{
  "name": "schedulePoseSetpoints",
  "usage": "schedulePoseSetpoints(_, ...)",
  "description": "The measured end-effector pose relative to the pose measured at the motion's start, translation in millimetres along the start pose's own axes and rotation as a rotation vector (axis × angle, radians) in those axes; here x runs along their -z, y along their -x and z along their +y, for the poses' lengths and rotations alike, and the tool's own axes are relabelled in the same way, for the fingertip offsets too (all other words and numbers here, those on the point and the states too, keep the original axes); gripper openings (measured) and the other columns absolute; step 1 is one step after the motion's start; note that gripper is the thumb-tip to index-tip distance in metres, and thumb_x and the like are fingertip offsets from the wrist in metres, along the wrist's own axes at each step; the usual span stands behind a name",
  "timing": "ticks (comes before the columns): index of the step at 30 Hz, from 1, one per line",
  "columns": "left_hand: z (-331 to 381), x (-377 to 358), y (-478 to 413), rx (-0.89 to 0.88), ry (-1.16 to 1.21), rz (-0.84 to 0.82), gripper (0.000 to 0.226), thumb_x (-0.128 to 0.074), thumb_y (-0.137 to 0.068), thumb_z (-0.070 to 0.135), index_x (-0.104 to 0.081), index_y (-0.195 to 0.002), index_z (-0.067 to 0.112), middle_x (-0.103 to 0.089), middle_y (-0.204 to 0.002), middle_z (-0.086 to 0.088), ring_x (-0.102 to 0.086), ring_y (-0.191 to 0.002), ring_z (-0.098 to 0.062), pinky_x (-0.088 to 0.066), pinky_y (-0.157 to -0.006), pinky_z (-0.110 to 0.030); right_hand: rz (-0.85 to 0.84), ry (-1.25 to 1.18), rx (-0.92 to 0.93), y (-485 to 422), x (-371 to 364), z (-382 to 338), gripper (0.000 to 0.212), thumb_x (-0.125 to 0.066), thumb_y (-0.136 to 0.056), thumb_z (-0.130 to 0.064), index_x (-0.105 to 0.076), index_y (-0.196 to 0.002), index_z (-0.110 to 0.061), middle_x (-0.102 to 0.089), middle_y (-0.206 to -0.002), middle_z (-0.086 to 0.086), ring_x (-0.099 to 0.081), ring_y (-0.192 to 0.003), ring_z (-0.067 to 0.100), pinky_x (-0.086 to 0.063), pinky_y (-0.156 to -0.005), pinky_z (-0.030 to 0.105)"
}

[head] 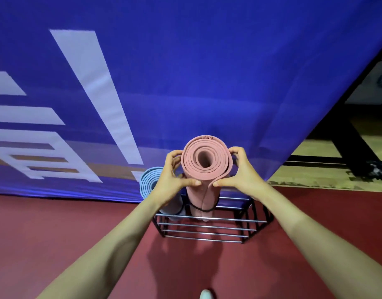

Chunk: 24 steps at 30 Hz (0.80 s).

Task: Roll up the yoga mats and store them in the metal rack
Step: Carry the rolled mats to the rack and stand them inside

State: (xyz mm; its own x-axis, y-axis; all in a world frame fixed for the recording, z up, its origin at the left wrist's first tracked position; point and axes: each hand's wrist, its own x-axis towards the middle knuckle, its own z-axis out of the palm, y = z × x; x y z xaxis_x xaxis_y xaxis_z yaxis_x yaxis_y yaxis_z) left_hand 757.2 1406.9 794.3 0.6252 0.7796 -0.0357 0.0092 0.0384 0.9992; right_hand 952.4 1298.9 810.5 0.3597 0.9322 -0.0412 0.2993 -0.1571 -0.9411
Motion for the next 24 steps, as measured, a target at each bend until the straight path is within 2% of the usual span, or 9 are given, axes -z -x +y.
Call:
schedulePoseSetpoints(2,-11,2,-4,0.030,-0.056,0.012,0.092,-0.088,-0.051,-0.009,-0.039,-0.126,0.013,-0.049,-0.134,-0.007,-0.046,-0.125,-0.009,-0.045,-0.102,-0.031,-0.013,-0.003,-0.018,-3,-4,15,0.093,-0.093,-0.047,-0.024,-0.033,-0.117,-0.029,-0.045,-0.130,-0.002,-0.041,-0.125,0.009,-0.036,-0.102,0.028)
schedulePoseSetpoints(4,-20,3,-5,0.050,-0.158,0.009,0.095,-0.092,-0.047,0.002,-0.041,-0.126,0.020,-0.053,-0.127,0.005,-0.049,-0.118,0.001,-0.043,-0.100,-0.022,-0.023,-0.013,-0.026,-5,-9,31,0.092,-0.094,-0.047,-0.020,-0.033,-0.116,-0.030,-0.045,-0.130,-0.004,-0.041,-0.125,0.008,-0.036,-0.103,0.029)
schedulePoseSetpoints(5,-24,4,-5,0.058,-0.203,0.002,0.095,-0.093,-0.046,0.003,-0.043,-0.125,0.021,-0.055,-0.123,0.009,-0.051,-0.115,0.001,-0.043,-0.097,-0.018,-0.026,-0.016,-0.030,-6,-11,38,0.091,-0.094,-0.048,-0.018,-0.034,-0.115,-0.030,-0.045,-0.129,-0.006,-0.040,-0.125,0.008,-0.035,-0.104,0.029)
schedulePoseSetpoints(7,-35,5,-6,0.083,-0.232,0.011,0.092,-0.092,-0.046,0.004,-0.048,-0.125,0.019,-0.058,-0.118,0.012,-0.054,-0.115,-0.005,-0.049,-0.095,-0.025,-0.035,-0.013,-0.030,-6,-17,49,0.090,-0.093,-0.048,-0.015,-0.035,-0.116,-0.029,-0.046,-0.126,-0.010,-0.040,-0.125,0.008,-0.034,-0.103,0.025)
schedulePoseSetpoints(10,-52,5,-2,0.101,-0.221,0.042,0.087,-0.088,-0.050,0.000,-0.050,-0.124,0.023,-0.060,-0.116,0.011,-0.056,-0.117,-0.015,-0.052,-0.092,-0.036,-0.057,-0.002,-0.014,-9,-25,62,0.090,-0.092,-0.050,-0.010,-0.035,-0.118,-0.023,-0.045,-0.122,-0.017,-0.041,-0.123,0.007,-0.033,-0.097,0.013)
schedulePoseSetpoints(13,-69,1,3,0.073,-0.245,0.084,0.080,-0.085,-0.049,0.010,-0.052,-0.117,0.037,-0.063,-0.114,0.011,-0.058,-0.108,-0.004,-0.049,-0.092,-0.031,-0.070,0.011,-0.032,-10,-33,78,0.091,-0.092,-0.050,-0.007,-0.035,-0.120,-0.022,-0.045,-0.121,-0.019,-0.043,-0.118,0.006,-0.034,-0.092,0.008)
schedulePoseSetpoints(17,-94,-6,4,0.084,-0.193,0.128,0.079,-0.085,-0.050,0.003,-0.054,-0.117,0.032,-0.063,-0.116,0.000,-0.061,-0.105,-0.008,-0.052,-0.091,-0.032,-0.073,0.015,-0.072,-11,-40,99,0.092,-0.090,-0.052,-0.003,-0.035,-0.123,-0.021,-0.047,-0.121,-0.014,-0.045,-0.119,0.010,-0.035,-0.091,0.009)
schedulePoseSetpoints(21,-116,-7,0,0.094,-0.163,0.152,0.087,-0.082,-0.051,-0.015,-0.051,-0.119,0.030,-0.060,-0.120,-0.003,-0.059,-0.108,-0.005,-0.048,-0.093,-0.029,-0.063,0.024,-0.073,-13,-46,117,0.092,-0.090,-0.052,-0.004,-0.034,-0.123,-0.023,-0.046,-0.121,-0.019,-0.045,-0.117,0.008,-0.034,-0.091,0.005)
schedulePoseSetpoints(24,-129,-7,-4,0.093,-0.172,0.137,0.086,-0.084,-0.051,-0.002,-0.051,-0.122,0.032,-0.060,-0.124,-0.006,-0.058,-0.116,-0.017,-0.047,-0.098,-0.037,-0.049,0.026,-0.073,-13,-51,127,0.091,-0.090,-0.053,-0.005,-0.033,-0.121,-0.025,-0.043,-0.118,-0.024,-0.044,-0.112,0.001,-0.032,-0.089,0.002)
